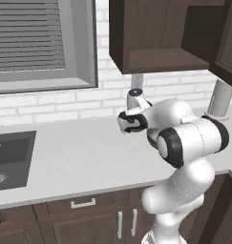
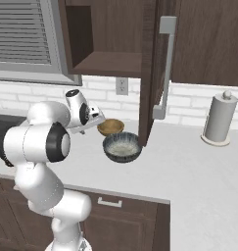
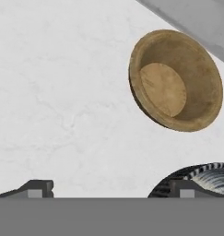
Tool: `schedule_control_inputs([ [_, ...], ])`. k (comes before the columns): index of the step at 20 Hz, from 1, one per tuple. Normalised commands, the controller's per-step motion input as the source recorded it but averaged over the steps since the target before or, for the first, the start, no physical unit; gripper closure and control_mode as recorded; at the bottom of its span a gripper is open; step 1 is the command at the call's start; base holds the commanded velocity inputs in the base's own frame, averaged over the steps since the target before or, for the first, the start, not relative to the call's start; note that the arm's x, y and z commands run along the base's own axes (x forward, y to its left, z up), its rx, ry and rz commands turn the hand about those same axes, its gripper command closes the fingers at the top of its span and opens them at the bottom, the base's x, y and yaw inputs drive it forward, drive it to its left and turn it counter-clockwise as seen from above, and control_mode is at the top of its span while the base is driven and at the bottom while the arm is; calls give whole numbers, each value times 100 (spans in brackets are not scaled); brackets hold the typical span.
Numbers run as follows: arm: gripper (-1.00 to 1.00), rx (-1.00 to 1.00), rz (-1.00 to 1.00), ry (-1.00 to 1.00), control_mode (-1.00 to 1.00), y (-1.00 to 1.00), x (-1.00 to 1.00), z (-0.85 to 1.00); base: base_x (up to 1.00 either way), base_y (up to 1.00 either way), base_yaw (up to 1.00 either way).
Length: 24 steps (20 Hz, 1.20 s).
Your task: Pick up the bowls on the counter and stack them on top of one another in the open cabinet. Place the smaller bowl on top of the larger bowl.
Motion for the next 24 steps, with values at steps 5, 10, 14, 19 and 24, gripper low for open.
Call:
schedule_control_inputs([
  [5,-100,0,0,0,-100,-7,25,-7,0,0,0],
  [10,-100,0,0,0,-100,-19,43,-11,0,0,0],
  [14,-100,0,0,0,-100,-16,34,-18,0,0,0],
  [19,-100,0,0,0,-100,-3,16,-33,0,0,0],
  [24,-100,0,0,0,-100,0,25,-30,0,0,0],
])
